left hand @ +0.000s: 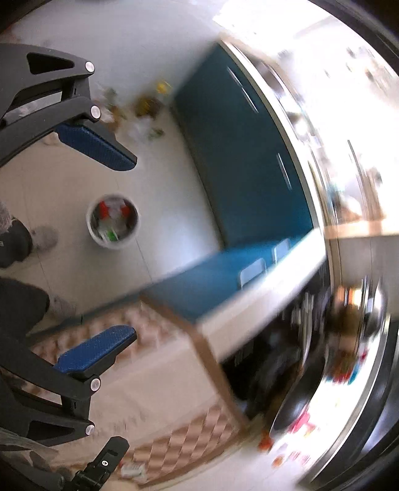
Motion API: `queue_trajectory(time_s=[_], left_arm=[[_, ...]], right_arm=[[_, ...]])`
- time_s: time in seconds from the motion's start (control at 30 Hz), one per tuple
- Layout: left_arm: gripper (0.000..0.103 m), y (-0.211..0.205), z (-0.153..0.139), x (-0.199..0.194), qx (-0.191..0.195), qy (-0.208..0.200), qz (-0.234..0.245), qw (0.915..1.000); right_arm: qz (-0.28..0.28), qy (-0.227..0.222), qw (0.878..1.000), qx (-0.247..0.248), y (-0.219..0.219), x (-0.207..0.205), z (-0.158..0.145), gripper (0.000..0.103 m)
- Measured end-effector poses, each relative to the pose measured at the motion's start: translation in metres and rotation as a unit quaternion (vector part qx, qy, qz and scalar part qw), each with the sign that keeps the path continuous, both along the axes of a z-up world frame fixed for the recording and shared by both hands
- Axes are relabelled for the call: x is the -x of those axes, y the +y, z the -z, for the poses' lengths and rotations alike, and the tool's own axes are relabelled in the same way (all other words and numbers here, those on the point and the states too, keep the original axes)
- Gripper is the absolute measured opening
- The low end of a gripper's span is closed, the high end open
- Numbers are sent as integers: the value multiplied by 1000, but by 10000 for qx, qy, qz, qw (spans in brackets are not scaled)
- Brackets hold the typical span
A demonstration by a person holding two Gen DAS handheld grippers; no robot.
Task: Collect trash
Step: 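Raise both tools from the bin back toward the counter, then grasp the white-green sachet with right tool while left tool grasps the red chili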
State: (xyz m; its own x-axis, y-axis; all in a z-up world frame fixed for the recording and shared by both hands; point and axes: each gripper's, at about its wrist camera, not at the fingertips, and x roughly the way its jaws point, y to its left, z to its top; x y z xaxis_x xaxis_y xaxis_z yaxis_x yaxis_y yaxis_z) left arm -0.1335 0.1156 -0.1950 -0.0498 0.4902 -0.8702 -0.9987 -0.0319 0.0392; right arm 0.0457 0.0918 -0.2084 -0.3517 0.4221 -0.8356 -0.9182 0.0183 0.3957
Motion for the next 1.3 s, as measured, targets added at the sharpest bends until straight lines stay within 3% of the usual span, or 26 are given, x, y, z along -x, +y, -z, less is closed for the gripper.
queue_trajectory(time_s=[0.13,0.23,0.3,0.4,0.53,0.67,0.73,0.77,0.8,0.83,0.97,1.1,1.2,1.3], left_arm=[[103,35,5,-111,248,-138,830,9961],[103,55,20,-198,464,-75,1382,9893],[103,63,36,-254,557,67,1687,9841],[103,73,71,-327,678,571,2160,9724],[103,80,121,-386,977,1070,2507,9572],[103,81,146,-411,1192,1231,2714,9471],[102,76,147,-415,1206,1220,2842,9433],[102,74,147,-418,1208,1220,2900,9415],[102,71,145,-419,1215,1175,2981,9394],[102,69,144,-422,1215,1146,3049,9376],[102,58,134,-428,1123,1004,3276,9327],[102,43,123,-440,968,938,3674,9202],[102,29,123,-458,962,906,4063,9041],[102,16,134,-482,982,952,4456,8847]], right_arm=[[1152,-211,9930,146,0,-122,6,103],[2197,-332,9742,398,-6,-226,23,103],[2919,-395,9540,551,-11,-296,40,103],[3532,-507,9311,760,-11,-371,73,103],[3686,-398,9234,998,6,-430,119,90],[3417,-414,9315,1174,30,-450,153,73],[3209,-649,9377,1159,40,-446,159,64],[3092,-738,9423,1048,43,-443,157,36],[2953,-789,9466,1028,47,-439,160,17],[2858,-851,9486,1060,49,-436,162,6],[2855,-1053,9500,705,38,-428,146,1],[3013,-984,9474,437,7,-417,119,1],[3155,-1015,9423,463,-27,-410,104,1],[3454,-1096,9291,736,-71,-405,107,1]])
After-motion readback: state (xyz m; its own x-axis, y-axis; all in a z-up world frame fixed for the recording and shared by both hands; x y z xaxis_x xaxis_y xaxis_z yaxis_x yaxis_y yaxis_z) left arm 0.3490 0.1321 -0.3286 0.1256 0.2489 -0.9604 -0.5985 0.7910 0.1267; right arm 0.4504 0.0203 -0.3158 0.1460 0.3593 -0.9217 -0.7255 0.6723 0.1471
